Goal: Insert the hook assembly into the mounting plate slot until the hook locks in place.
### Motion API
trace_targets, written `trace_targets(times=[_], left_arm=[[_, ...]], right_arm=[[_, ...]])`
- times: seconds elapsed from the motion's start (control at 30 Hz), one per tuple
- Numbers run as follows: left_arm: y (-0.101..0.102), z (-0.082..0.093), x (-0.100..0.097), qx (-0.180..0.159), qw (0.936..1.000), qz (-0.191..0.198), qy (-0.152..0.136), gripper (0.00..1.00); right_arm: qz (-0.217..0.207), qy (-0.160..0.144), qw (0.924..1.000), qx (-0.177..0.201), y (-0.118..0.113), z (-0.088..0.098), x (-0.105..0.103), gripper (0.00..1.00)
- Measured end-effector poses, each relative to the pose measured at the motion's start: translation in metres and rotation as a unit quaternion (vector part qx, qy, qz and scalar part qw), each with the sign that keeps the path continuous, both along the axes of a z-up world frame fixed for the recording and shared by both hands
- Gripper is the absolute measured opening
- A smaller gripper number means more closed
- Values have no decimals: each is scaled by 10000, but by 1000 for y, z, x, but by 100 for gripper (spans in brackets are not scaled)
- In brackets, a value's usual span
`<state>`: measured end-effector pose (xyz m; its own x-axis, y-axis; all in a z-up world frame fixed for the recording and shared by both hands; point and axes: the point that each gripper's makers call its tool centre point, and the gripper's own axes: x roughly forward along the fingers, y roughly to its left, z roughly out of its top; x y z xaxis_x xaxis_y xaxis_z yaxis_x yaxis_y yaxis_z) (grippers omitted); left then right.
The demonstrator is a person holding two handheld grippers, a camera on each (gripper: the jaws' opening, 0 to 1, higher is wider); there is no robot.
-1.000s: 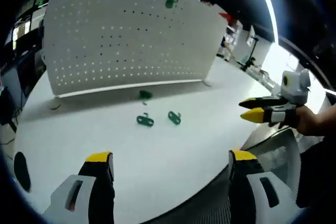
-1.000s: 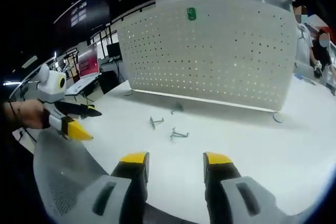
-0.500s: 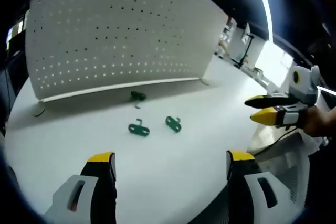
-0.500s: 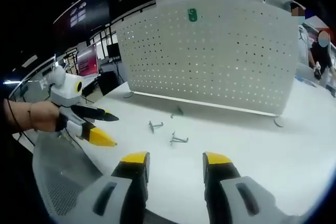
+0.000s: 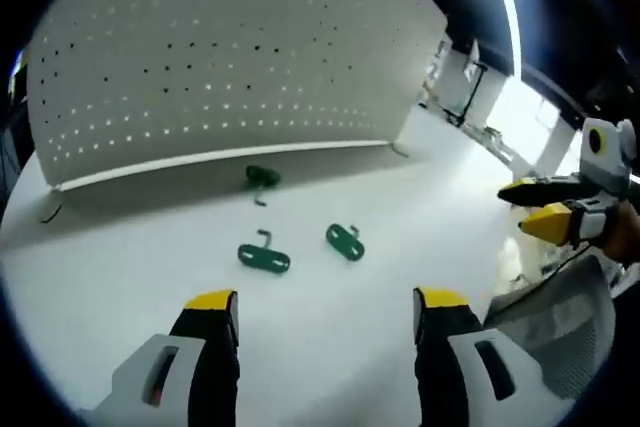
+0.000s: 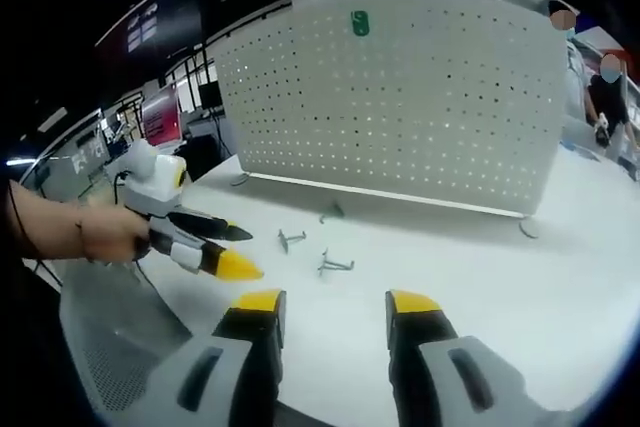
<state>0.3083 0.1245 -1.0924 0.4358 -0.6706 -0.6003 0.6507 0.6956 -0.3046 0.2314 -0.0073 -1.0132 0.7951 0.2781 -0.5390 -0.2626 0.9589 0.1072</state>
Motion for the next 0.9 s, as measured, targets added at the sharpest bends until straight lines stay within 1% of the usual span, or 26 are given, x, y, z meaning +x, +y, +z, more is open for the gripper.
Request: trace_targets(times=[0.07,0.13,0.2,0.23,0.3,0.37,0.43,0.53,0.6,0.7,0.77,0.8,0.9], left_arm=[[-3,-1,1,-23,10000,27,27,65],[-2,-5,6,109,9999,109,30,58],[-1,-10,9,148,9996,220,127,54],[0,-12,10,157,9991,338,201,53],[1,-15,15,206,9987,438,170,52],[5,-16,23,383,9973,629,15,53],[3,-15,26,356,9969,705,8,51],[0,-16,32,358,9957,849,-15,43],[-3,-19,33,352,9955,884,36,40],[-4,-20,36,386,9942,1003,10,40],[-6,-22,37,356,9939,1046,56,39],[-8,-24,37,310,9937,1071,126,38],[-9,-27,41,330,9925,1166,157,38]], right_arm=[[-13,12,10000,2,-1,-1,0,37],[-21,36,10000,-1,-1,-3,0,37],[-37,61,10000,-6,-3,-6,-1,37],[-57,88,9999,0,-4,-9,-1,37],[-112,185,9998,44,-8,-15,-3,36],[-157,189,9997,67,-10,-15,-4,36],[-162,194,9997,50,-11,-15,-5,36],[-166,219,9996,32,-13,-16,-5,36],[-180,223,9996,41,-14,-16,-4,36],[-187,233,9995,39,-15,-17,-3,36],[-191,228,9995,47,-15,-16,-2,36],[-192,231,9995,48,-15,-16,-2,36],[-193,236,9995,42,-16,-17,-1,36]])
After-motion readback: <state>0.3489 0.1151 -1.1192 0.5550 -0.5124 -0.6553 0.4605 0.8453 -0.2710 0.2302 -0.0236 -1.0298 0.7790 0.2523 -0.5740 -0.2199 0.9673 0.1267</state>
